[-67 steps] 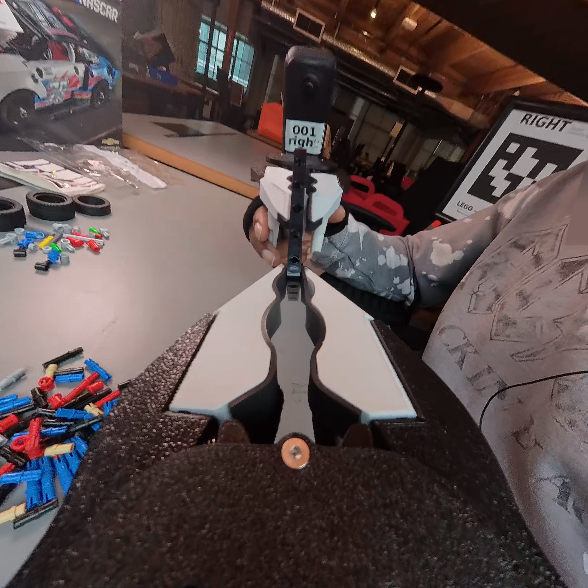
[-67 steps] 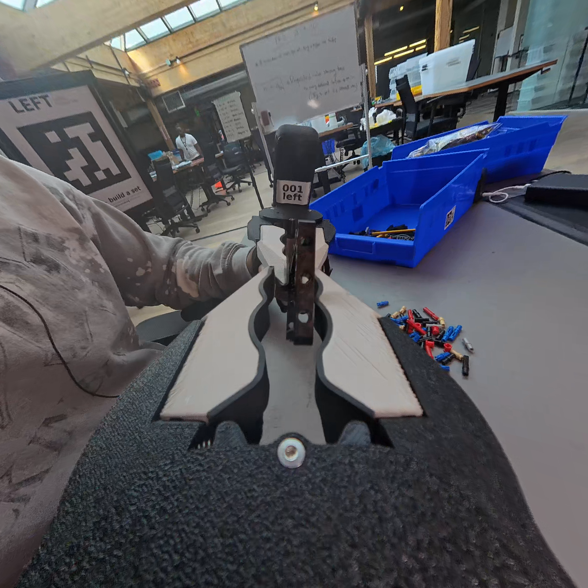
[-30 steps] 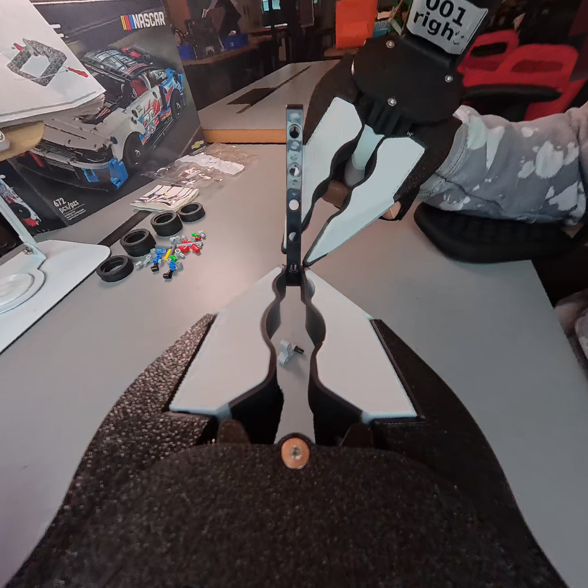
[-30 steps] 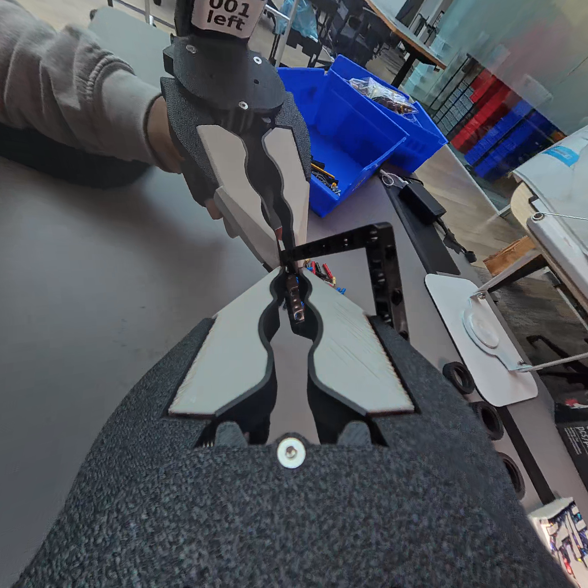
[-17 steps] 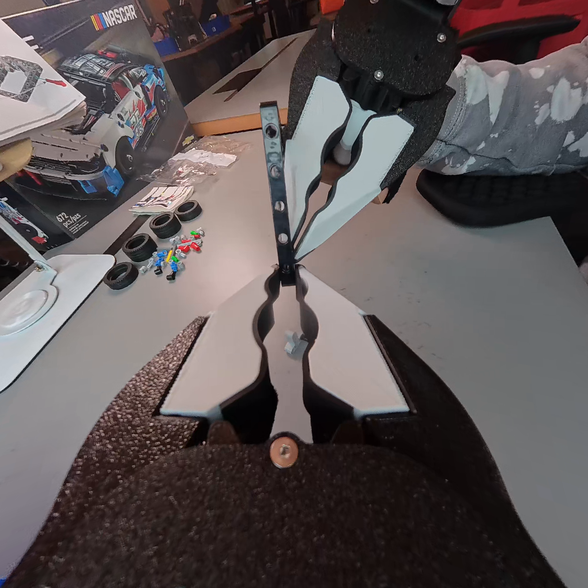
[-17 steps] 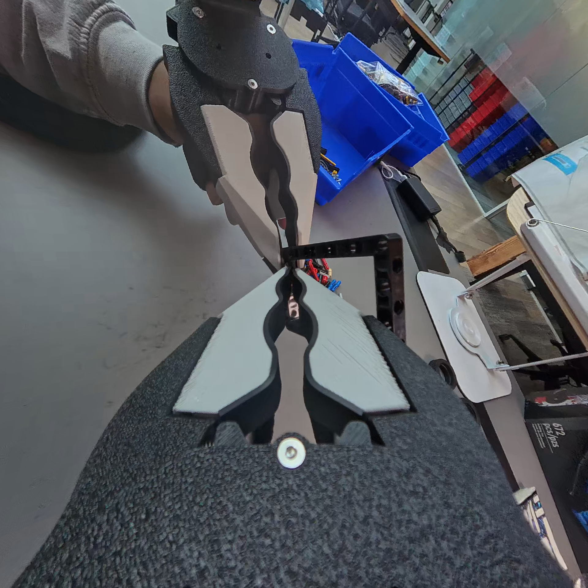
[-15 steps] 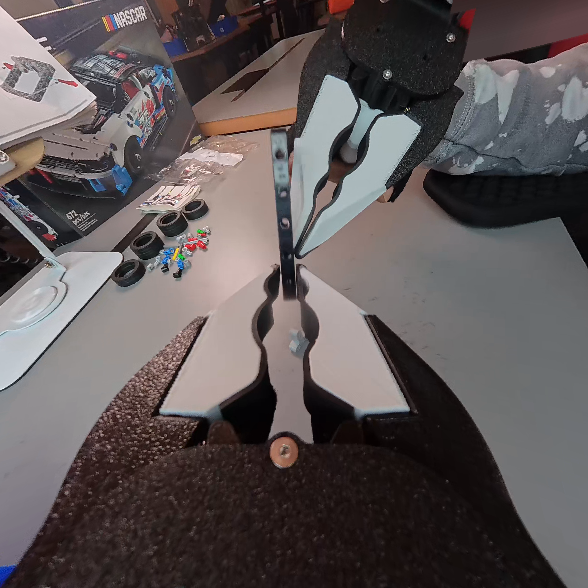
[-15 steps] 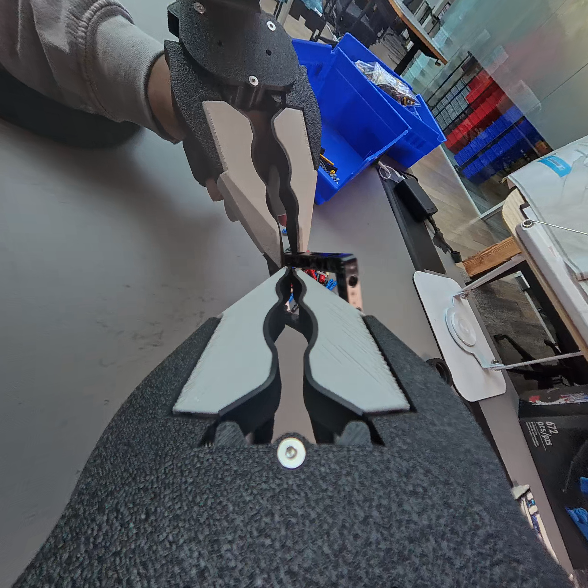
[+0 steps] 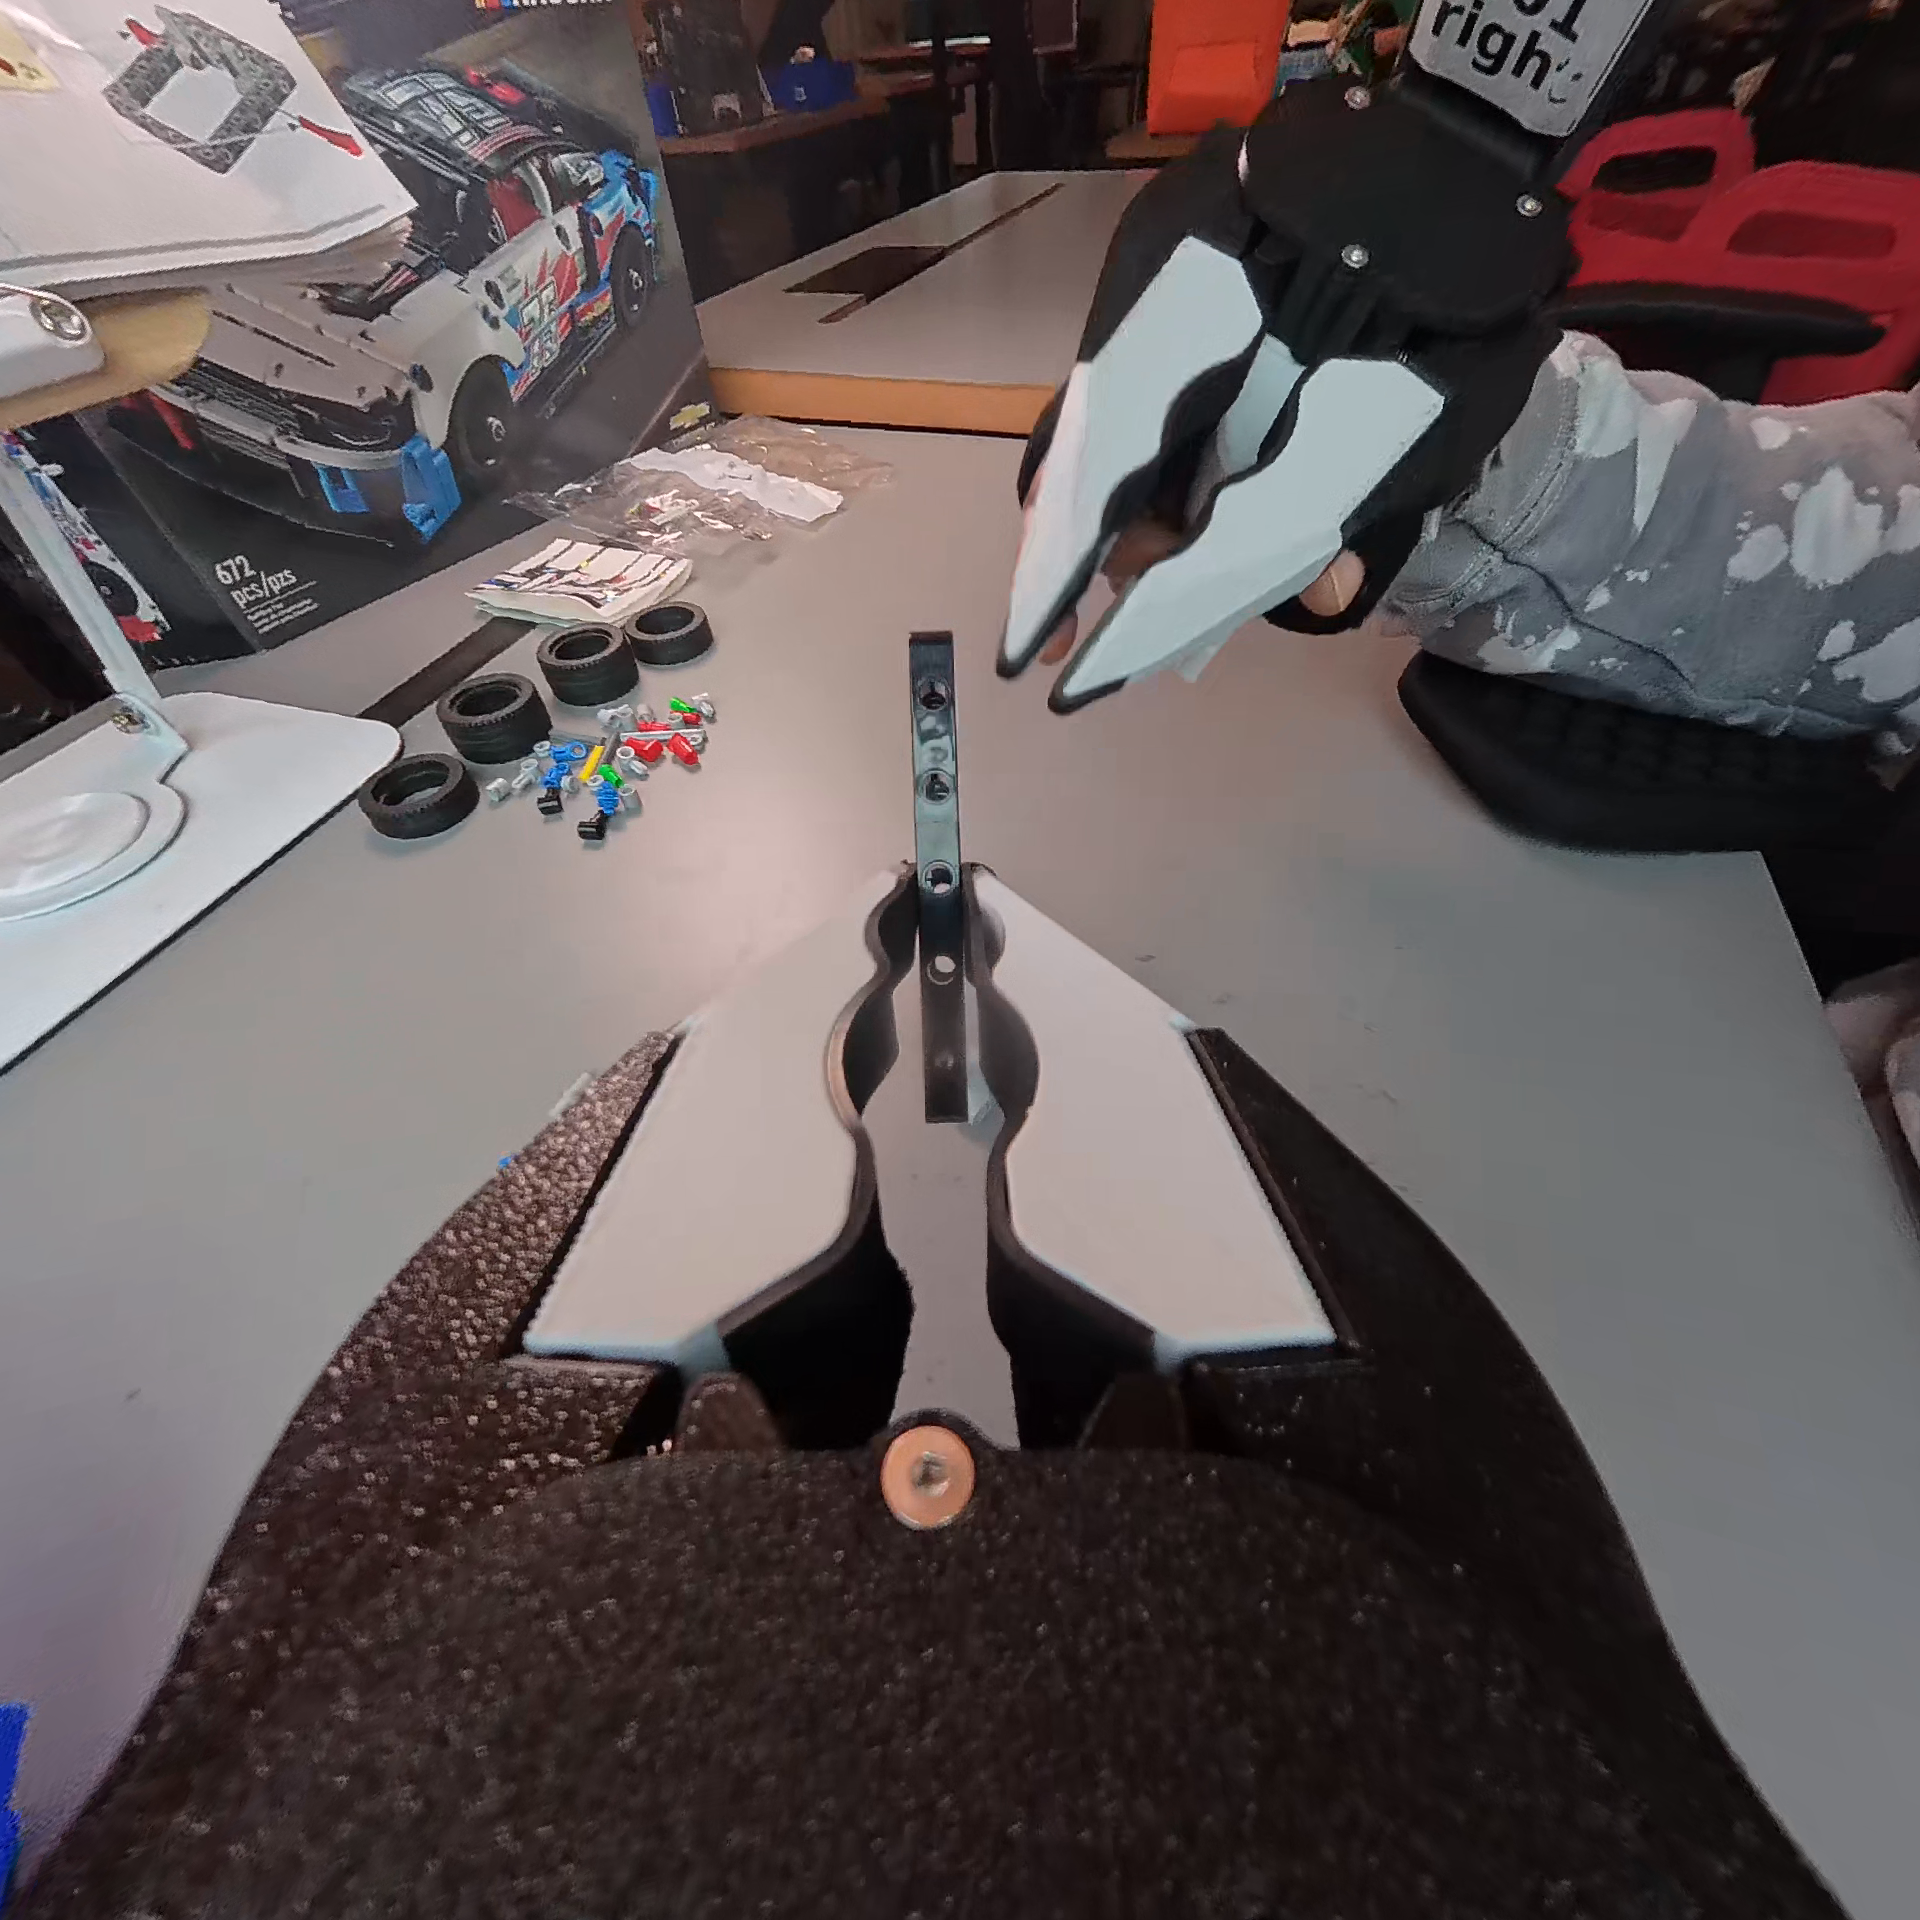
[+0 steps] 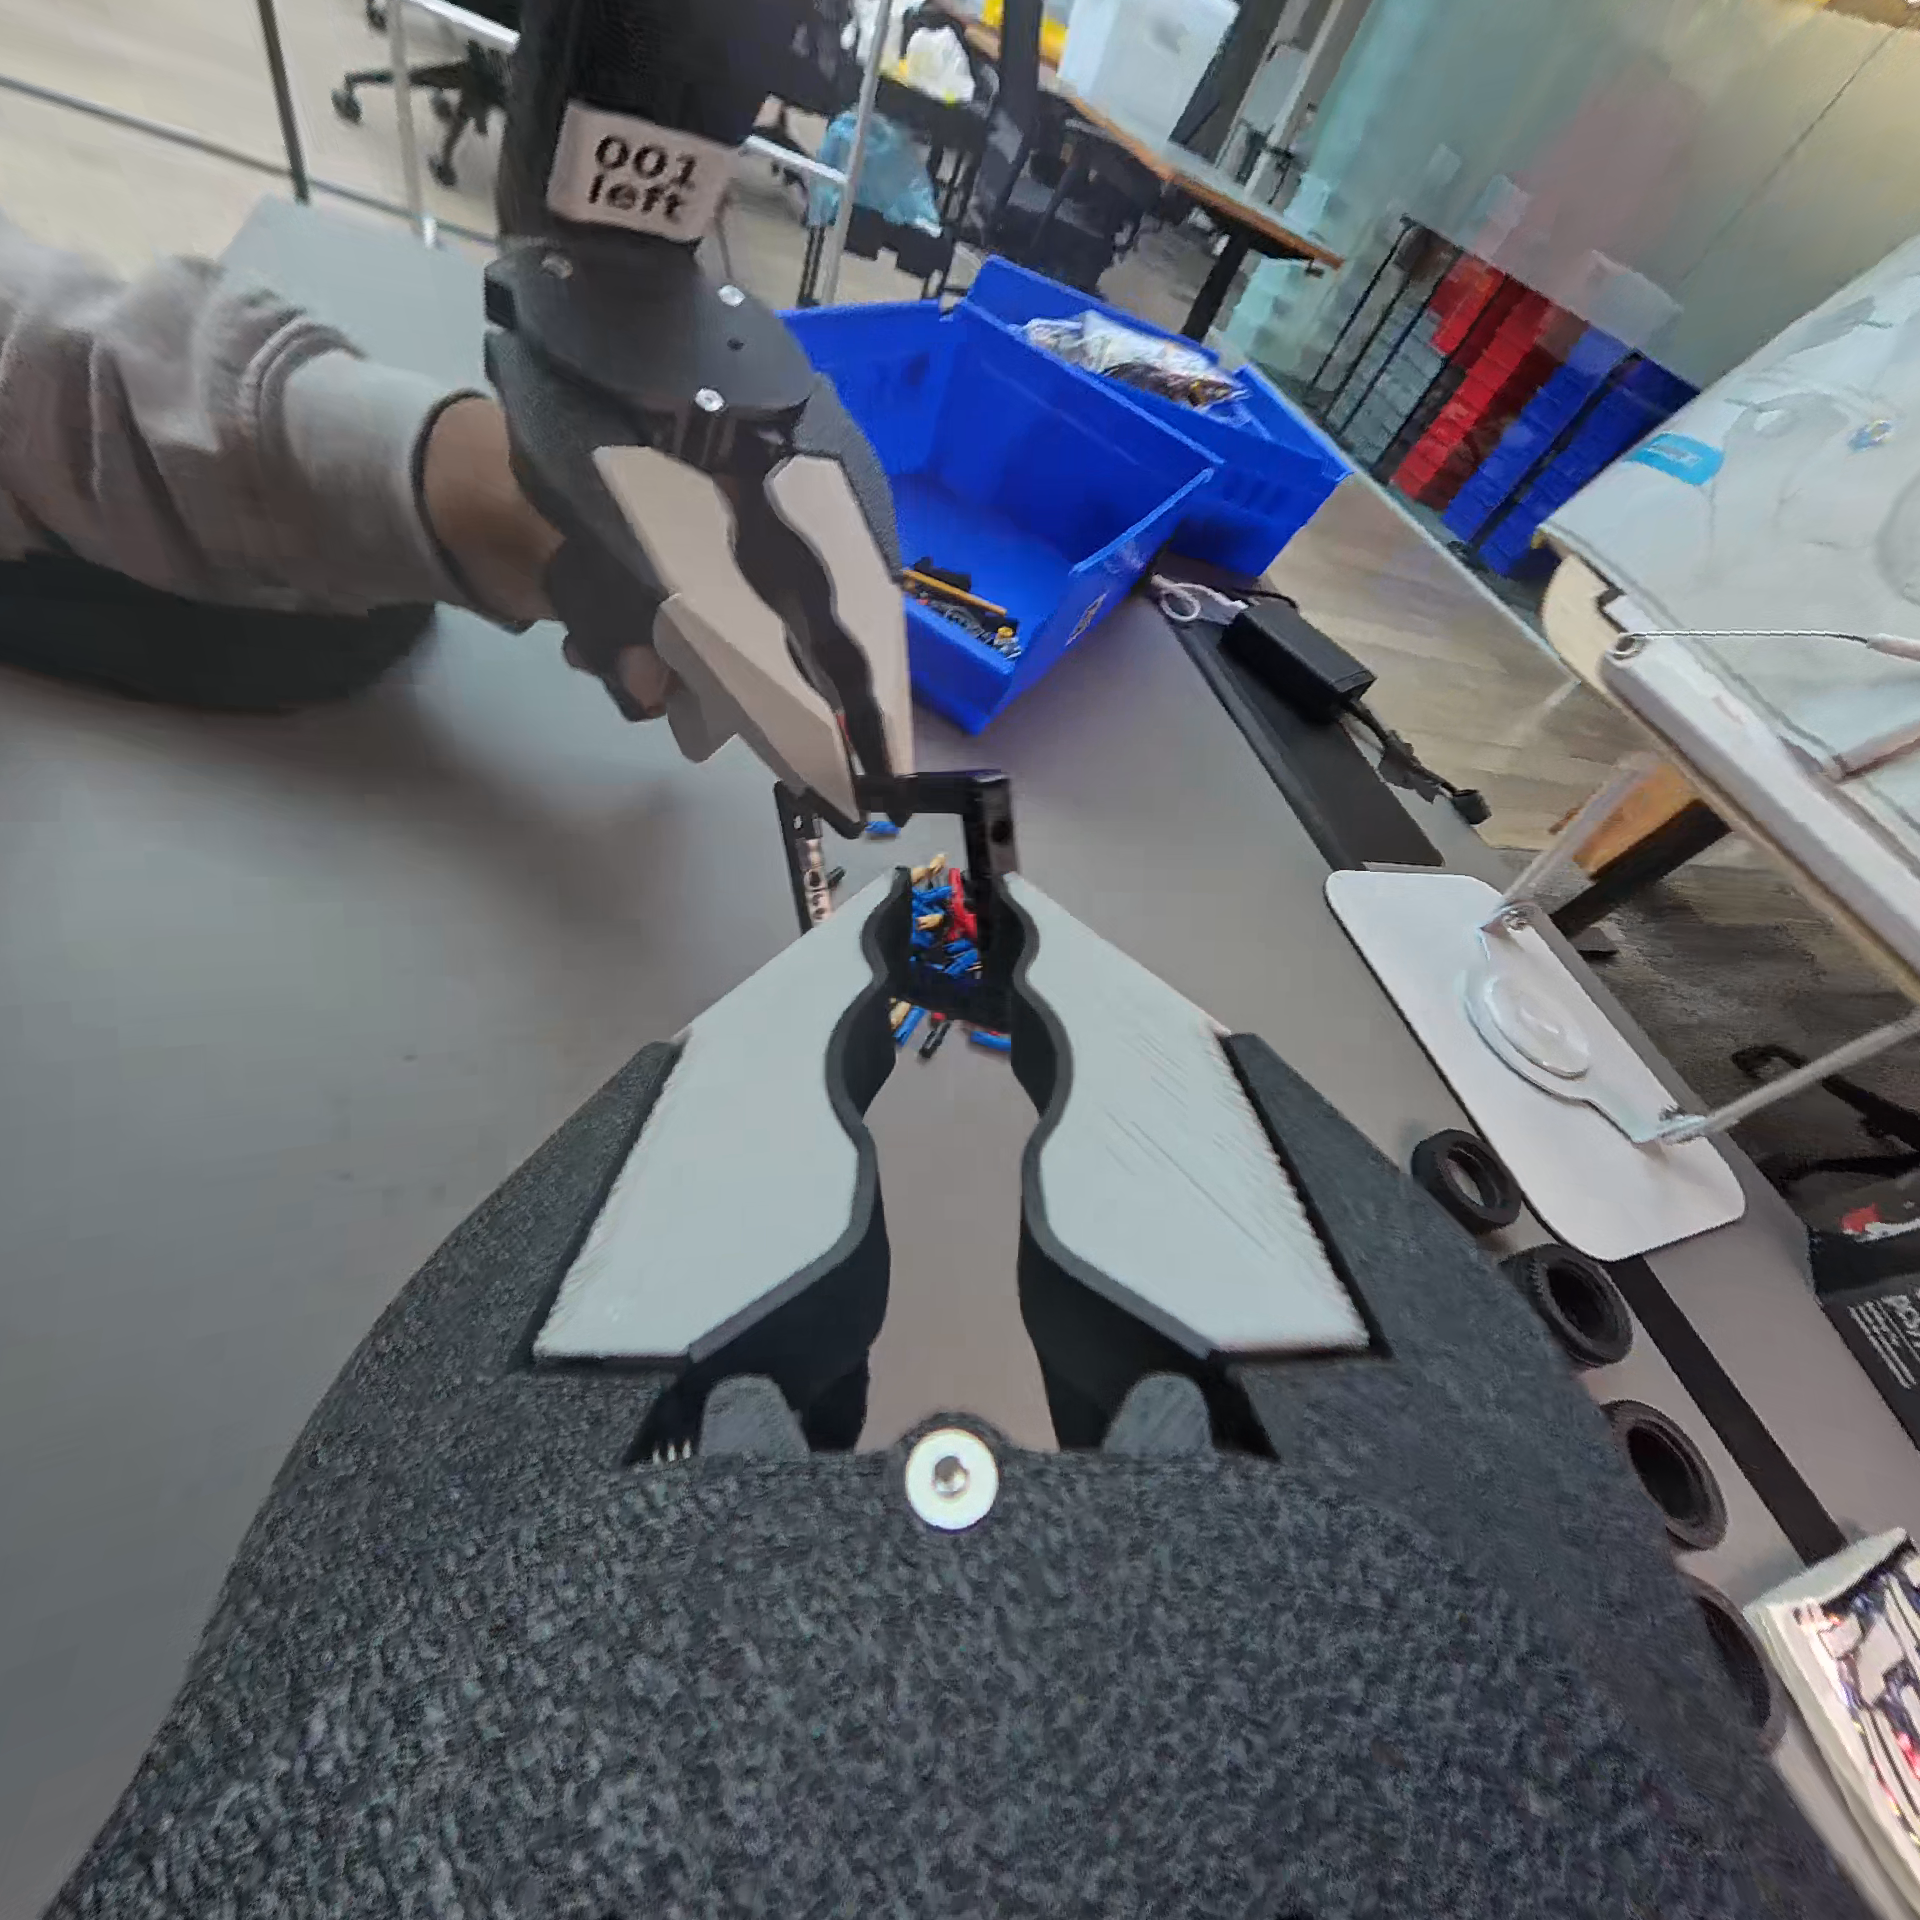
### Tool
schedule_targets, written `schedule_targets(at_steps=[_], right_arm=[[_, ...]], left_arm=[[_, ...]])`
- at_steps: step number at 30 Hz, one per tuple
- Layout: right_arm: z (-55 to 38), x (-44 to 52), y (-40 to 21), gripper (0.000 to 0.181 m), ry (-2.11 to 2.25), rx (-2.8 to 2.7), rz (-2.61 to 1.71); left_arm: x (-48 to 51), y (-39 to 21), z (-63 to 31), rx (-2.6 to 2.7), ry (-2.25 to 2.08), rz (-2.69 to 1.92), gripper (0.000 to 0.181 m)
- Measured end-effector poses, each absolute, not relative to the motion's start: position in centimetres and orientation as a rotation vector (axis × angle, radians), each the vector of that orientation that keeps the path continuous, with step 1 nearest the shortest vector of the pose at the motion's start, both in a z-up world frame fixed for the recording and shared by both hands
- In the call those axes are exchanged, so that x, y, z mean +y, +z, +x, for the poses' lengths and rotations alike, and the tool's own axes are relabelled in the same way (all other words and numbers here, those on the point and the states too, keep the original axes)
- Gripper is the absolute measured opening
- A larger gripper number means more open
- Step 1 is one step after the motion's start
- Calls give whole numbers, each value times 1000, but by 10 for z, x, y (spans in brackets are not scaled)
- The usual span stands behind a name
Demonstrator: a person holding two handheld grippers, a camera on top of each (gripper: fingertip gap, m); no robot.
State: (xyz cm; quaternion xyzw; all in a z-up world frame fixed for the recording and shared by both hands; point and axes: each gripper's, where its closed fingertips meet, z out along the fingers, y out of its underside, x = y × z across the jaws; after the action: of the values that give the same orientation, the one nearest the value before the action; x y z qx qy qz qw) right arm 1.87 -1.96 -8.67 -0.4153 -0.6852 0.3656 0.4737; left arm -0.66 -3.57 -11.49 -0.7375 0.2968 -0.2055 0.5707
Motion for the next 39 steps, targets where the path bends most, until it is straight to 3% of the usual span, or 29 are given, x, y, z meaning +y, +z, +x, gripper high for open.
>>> schedule_targets(at_steps=[1, 3, 5, 8, 11, 19, 29, 31, 34, 39], right_arm=[[19, -11, -81, 24, 907, -1629, -1037], [20, -3, -84, 38, 935, -1614, -1075], [20, -14, -96, 11, 1019, -1689, -1066], [25, -20, -84, 10, 1182, -1661, -1046], [37, -9, -70, 10, 1211, -1630, -1044], [48, -6, -69, 10, 1184, -1675, -1029], [44, 3, -60, 12, 1168, -1586, -1047], [43, 13, -37, 22, 1133, -1437, -1029], [47, 2, -5, 16, 952, -1385, -891], [6, -22, -41, 15, 608, -1604, -896]], left_arm=[[-37, -113, -7, 688, -505, -1719, 7], [-42, -107, -2, 702, -570, -1677, 8], [-46, -102, 4, 713, -609, -1645, 8], [-50, -93, 4, 698, -653, -1602, 8], [-55, -92, 2, 710, -688, -1608, 25], [-58, -105, 10, 773, -691, -1669, 9], [-50, -98, 9, 709, -691, -1644, 8], [-44, -88, 2, 634, -712, -1600, 7], [-32, -76, -14, 483, -744, -1565, 7], [-20, -60, -14, 442, -679, -1549, 6]])
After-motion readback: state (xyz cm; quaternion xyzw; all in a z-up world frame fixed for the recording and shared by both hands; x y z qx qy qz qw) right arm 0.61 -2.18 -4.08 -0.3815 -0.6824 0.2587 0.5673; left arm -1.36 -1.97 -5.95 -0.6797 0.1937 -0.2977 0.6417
